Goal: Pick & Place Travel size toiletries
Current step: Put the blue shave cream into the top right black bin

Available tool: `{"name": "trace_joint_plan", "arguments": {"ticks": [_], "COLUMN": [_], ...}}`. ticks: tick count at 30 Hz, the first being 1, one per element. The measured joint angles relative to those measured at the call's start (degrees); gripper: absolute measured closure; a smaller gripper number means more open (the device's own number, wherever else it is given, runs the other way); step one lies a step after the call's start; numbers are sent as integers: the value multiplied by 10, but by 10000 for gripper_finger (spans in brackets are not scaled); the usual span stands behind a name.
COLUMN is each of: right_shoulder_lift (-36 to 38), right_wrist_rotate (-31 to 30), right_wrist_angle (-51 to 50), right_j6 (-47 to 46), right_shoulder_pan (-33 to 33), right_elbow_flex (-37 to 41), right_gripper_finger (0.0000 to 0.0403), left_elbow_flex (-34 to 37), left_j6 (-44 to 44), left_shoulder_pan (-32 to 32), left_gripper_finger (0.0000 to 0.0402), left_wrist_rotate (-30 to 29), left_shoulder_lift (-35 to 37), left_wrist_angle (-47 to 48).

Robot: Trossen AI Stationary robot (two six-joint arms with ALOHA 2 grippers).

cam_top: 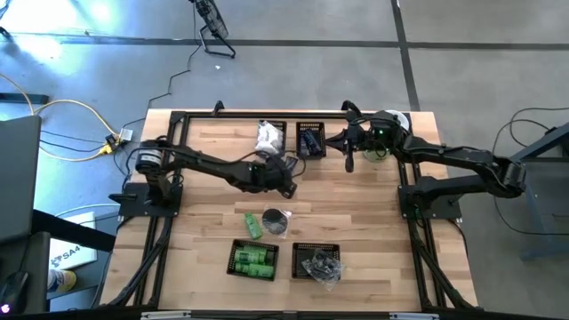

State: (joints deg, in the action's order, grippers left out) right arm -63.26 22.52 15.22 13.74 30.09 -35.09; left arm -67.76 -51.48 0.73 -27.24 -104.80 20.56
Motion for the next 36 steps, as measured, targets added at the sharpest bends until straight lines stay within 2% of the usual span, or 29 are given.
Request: {"name": "trace_joint_plan", "arguments": {"ticks": [12,20,25,36], "right_shoulder_lift": [0,0,0,0], "right_wrist_rotate": [1,2,2,2], "right_wrist_angle": [0,0,0,0], "right_j6": [0,-1,-1,0], "right_shoulder_pan": [0,0,0,0], "right_elbow_flex": [0,0,0,0], "right_gripper_finger": [400,400,400,400], "left_elbow_flex": [-10,-9,-10,-10], "left_j6": [-15,-18,-17,-17], "left_shoulder_pan": [0,8,9,8], "left_gripper_finger": [199,199,199,199], "left_wrist_rotate": [-35,-44,-44,-44], "left_shoulder_lift": [-12,-30,-51,-53], "left_wrist_angle": [-16,-10,-40,-41]}}
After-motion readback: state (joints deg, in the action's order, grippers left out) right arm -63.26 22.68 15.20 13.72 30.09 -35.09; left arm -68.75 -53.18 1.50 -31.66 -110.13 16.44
